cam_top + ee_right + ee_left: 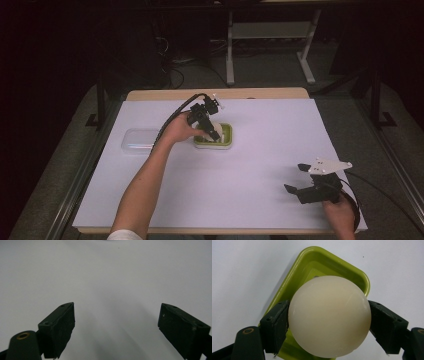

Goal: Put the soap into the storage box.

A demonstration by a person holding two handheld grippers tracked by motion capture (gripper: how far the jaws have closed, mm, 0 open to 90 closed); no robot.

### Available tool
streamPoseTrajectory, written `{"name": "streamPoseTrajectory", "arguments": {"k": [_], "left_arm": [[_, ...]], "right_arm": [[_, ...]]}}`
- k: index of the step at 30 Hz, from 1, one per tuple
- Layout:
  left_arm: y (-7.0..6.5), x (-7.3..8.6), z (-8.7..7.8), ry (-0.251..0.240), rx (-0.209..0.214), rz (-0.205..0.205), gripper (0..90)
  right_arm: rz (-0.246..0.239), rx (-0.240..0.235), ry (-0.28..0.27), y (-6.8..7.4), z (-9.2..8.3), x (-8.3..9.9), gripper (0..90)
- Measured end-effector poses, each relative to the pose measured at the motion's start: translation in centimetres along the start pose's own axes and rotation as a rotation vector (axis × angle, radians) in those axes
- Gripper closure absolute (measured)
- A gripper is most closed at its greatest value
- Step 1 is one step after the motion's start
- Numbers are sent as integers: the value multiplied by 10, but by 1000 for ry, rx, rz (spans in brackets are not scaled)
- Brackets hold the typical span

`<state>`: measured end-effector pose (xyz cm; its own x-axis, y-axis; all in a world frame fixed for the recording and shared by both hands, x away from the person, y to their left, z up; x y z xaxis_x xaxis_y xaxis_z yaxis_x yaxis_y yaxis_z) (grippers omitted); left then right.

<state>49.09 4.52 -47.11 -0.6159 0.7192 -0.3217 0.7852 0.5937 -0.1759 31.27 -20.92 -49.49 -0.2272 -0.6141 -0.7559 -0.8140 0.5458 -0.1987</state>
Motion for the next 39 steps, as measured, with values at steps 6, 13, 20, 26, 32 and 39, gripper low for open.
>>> {"name": "streamPoseTrajectory", "arguments": {"k": [6,13,20,26,32,39], "left_arm": [[2,0,3,9,-1,-11,224],[6,1,8,21,-7,-29,223],[8,0,12,26,-14,-33,223],[7,0,15,29,-15,-47,222],[7,0,17,33,-16,-45,222],[7,0,19,40,-17,-43,222]], "right_arm": [[-6,2,2,0,0,0,134],[-8,1,2,0,0,0,133],[-8,-2,0,0,0,0,134],[-10,1,1,0,0,0,133],[-9,-2,2,1,0,-1,133],[-7,-2,0,0,-1,-1,134]]}}
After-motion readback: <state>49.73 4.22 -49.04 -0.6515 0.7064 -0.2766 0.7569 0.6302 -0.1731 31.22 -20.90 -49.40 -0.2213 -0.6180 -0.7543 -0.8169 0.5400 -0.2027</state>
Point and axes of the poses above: each handheld gripper's, and its own axes: z roughly forward along the jaws, x roughly out of its underside, y roughly to its left, the point moved 10 cm from there along z, roughly forward along the jaws, and after that the axes turned 14 degrees about -z, right-handed, at the moved point
